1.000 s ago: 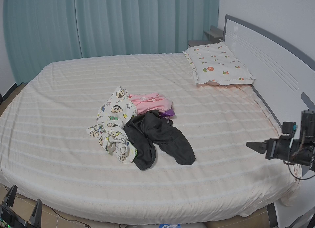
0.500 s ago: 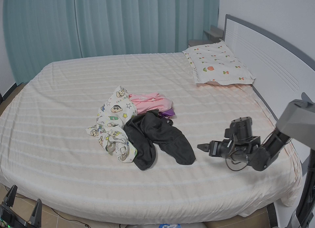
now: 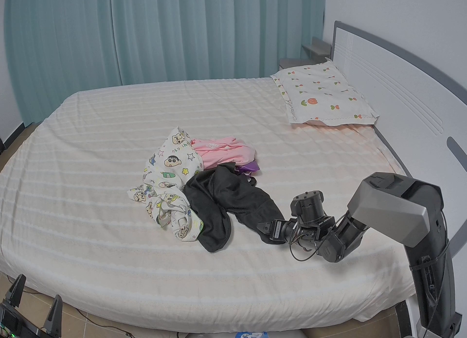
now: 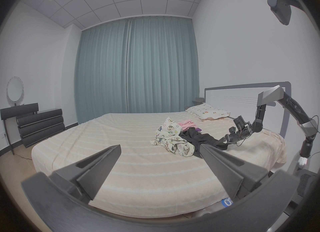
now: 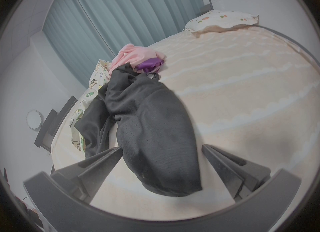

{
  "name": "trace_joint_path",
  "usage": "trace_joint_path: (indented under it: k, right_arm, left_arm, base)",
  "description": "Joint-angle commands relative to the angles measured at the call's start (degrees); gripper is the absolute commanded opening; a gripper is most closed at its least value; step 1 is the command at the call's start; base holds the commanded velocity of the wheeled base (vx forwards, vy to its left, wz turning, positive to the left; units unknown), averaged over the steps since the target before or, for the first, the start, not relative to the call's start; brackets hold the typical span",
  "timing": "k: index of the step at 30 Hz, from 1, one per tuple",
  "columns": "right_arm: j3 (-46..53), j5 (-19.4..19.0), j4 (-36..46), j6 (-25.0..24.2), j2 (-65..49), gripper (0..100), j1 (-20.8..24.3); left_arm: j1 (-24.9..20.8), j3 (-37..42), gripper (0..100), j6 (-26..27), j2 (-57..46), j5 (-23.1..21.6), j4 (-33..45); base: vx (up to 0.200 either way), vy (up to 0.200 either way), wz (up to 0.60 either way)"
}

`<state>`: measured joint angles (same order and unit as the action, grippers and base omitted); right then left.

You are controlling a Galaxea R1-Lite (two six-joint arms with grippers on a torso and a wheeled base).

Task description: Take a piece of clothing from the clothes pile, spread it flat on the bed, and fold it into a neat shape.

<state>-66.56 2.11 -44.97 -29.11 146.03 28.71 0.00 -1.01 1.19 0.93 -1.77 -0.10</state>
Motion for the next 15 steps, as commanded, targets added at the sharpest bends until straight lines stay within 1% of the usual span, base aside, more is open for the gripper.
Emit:
trace_joint_path:
  k: [1, 3, 6, 9, 12, 15]
  right_arm:
    - [-1.91, 0.00, -0.20, -0.60, 2.15, 0, 0.73]
    - [-1.82, 0.00, -0.56, -2.09, 1.63, 0, 0.73]
    - [-0.59, 0.09, -1.26, -5.61, -0.57, 0, 0.56]
    - [2.58, 0.09, -2.84, -7.80, -2.68, 0, 0.56]
    - [8.82, -0.61, -8.03, -11.23, -6.02, 0, 0.82]
    - [13.21, -1.58, -13.30, -13.34, -7.60, 0, 1.09]
  left_arm:
    - [0.00, 0.92, 100, -0.05, -0.31, 0.01, 0.01]
    - [0.09, 0.92, 100, -0.14, -0.57, 0.10, 0.01]
    - [0.09, 0.92, 100, -0.23, -0.66, 0.10, 0.01]
    - [0.09, 0.92, 100, -0.23, -0.66, 0.10, 0.10]
    - [0.09, 0.92, 100, -0.23, -0.75, 0.45, 0.01]
    - [0.09, 0.92, 100, -0.14, -0.75, 0.80, -0.08]
  base:
    - [0.000, 0.000, 0.00]
    - [0.000, 0.000, 0.00]
    - [0.000, 0.000, 0.00]
    - [0.000, 0.000, 0.00]
    - [0.000, 0.000, 0.00]
    - [0.000, 0.000, 0.00]
